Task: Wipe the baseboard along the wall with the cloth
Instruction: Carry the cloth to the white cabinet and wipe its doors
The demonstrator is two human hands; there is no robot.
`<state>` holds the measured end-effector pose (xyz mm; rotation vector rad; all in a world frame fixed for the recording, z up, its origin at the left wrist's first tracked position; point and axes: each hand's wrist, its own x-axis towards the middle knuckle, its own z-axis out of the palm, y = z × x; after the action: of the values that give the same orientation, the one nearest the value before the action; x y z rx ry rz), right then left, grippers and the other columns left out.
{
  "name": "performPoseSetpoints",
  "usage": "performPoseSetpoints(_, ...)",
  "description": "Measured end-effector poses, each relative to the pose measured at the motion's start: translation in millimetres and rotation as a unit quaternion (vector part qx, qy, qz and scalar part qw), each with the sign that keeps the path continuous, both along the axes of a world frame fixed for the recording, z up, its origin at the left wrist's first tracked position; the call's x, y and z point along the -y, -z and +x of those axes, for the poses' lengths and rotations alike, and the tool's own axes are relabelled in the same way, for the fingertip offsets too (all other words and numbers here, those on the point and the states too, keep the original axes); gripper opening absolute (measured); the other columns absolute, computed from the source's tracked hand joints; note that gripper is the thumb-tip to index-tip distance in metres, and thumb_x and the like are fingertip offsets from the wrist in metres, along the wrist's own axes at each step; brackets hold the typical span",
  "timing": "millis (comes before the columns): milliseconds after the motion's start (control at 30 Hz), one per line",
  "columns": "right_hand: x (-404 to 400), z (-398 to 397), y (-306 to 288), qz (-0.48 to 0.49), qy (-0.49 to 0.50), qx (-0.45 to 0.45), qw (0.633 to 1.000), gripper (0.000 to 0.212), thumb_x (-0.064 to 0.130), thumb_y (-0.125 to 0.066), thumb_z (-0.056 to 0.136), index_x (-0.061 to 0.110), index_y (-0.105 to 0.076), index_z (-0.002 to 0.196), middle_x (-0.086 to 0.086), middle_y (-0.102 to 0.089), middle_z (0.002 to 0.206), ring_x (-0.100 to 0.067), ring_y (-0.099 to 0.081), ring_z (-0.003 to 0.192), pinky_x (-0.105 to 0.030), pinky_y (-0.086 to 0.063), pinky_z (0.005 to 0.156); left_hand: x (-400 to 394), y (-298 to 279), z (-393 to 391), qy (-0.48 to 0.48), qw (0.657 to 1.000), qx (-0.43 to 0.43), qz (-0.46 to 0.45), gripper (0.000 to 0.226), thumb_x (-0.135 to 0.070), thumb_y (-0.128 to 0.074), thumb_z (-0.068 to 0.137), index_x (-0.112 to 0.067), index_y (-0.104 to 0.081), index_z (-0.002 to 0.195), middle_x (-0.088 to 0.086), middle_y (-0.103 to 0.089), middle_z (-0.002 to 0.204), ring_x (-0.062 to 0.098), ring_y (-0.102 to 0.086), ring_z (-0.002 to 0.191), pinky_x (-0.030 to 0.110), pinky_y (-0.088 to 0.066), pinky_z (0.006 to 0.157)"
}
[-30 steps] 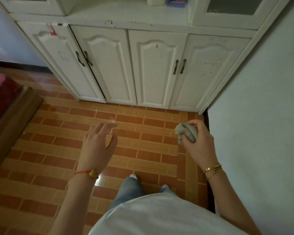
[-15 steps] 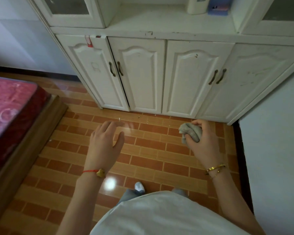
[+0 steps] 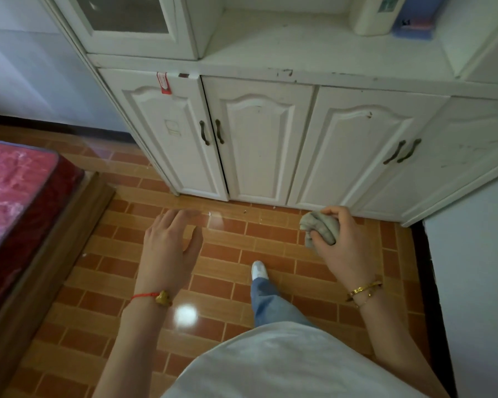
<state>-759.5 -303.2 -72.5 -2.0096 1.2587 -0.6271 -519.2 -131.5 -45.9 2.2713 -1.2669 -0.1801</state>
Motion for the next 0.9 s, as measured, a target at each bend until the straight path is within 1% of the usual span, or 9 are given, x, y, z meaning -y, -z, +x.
performPoseSetpoints(133,51,40,0,-0.009,0.014,-0.001,1.000,0.035,0.021,-0.070,0.082,0.021,-0.050,0.111,0.005,-0.058,0.105,-0.005,-0.054,0.087,-0.003,-0.038,0.060,55,-1,42,0.010,1.000,0.003,-0.007,0.029,-0.015,-0.062,0.094,-0.015,-0.064,0.123,0.004,-0.065,0.119,0.029,-0.059,0.111,0.052,-0.049,0.095)
performPoseSetpoints(200,77,58,-3,-0.009,0.015,0.010,1.000,0.035,0.020,-0.070,0.082,0.020,-0.050,0.111,0.004,-0.058,0.105,-0.007,-0.055,0.088,-0.002,-0.037,0.064,85,-5,62,0.020,1.000,0.011,-0.015,0.030,-0.013,-0.063,0.094,-0.016,-0.064,0.123,0.004,-0.064,0.118,0.030,-0.060,0.111,0.053,-0.050,0.094)
performPoseSetpoints(267,108,76,-8,-0.012,0.016,0.018,1.000,0.036,0.019,-0.070,0.082,0.019,-0.050,0.111,0.002,-0.058,0.105,-0.009,-0.056,0.091,-0.006,-0.038,0.069,116,-12,80,0.019,0.999,0.012,-0.025,0.030,-0.014,-0.062,0.095,-0.017,-0.063,0.125,0.003,-0.064,0.120,0.027,-0.059,0.113,0.052,-0.049,0.096)
performPoseSetpoints(400,170,119,-22,-0.038,-0.001,0.031,0.999,0.036,0.017,-0.072,0.080,0.018,-0.050,0.109,0.003,-0.059,0.105,-0.009,-0.055,0.093,-0.009,-0.039,0.071,174,-25,114,0.005,0.999,0.018,-0.046,0.029,-0.016,-0.060,0.097,-0.019,-0.062,0.126,0.001,-0.062,0.123,0.025,-0.057,0.117,0.050,-0.049,0.100)
performPoseSetpoints(533,211,153,-33,-0.055,-0.001,0.044,0.998,0.037,0.016,-0.073,0.080,0.018,-0.051,0.110,0.006,-0.058,0.102,-0.006,-0.054,0.091,0.003,-0.037,0.071,220,-29,142,0.005,0.998,0.009,-0.057,0.030,-0.018,-0.059,0.097,-0.019,-0.062,0.126,0.002,-0.062,0.124,0.026,-0.058,0.119,0.053,-0.049,0.100)
performPoseSetpoints(600,229,168,-34,-0.053,0.003,0.049,0.997,0.038,0.016,-0.074,0.080,0.018,-0.051,0.110,0.004,-0.059,0.103,-0.006,-0.055,0.091,0.004,-0.037,0.071,242,-28,157,0.017,0.998,0.014,-0.062,0.029,-0.017,-0.059,0.096,-0.017,-0.063,0.126,0.003,-0.063,0.123,0.027,-0.058,0.117,0.053,-0.050,0.099)
performPoseSetpoints(733,261,197,-30,-0.051,0.016,0.052,0.997,0.039,0.017,-0.074,0.080,0.019,-0.051,0.112,0.003,-0.059,0.105,-0.009,-0.057,0.093,0.003,-0.038,0.072,284,-23,190,0.036,0.998,0.010,-0.059,0.030,-0.020,-0.057,0.097,-0.018,-0.062,0.126,0.002,-0.063,0.122,0.024,-0.057,0.116,0.047,-0.049,0.100)
performPoseSetpoints(833,284,218,-26,-0.047,0.038,0.063,0.996,0.041,0.019,-0.074,0.080,0.020,-0.051,0.114,0.003,-0.060,0.105,-0.010,-0.058,0.094,-0.005,-0.042,0.075,319,-20,218,0.061,0.996,0.007,-0.061,0.029,-0.020,-0.058,0.096,-0.018,-0.062,0.125,0.001,-0.063,0.123,0.023,-0.056,0.116,0.046,-0.048,0.101)
performPoseSetpoints(900,297,235,-28,-0.050,0.058,0.072,0.994,0.041,0.019,-0.074,0.079,0.021,-0.051,0.113,0.005,-0.060,0.103,-0.008,-0.059,0.092,-0.005,-0.042,0.074,342,-20,236,0.085,0.994,0.006,-0.066,0.030,-0.019,-0.058,0.096,-0.019,-0.062,0.125,0.000,-0.062,0.124,0.022,-0.055,0.119,0.043,-0.047,0.103)
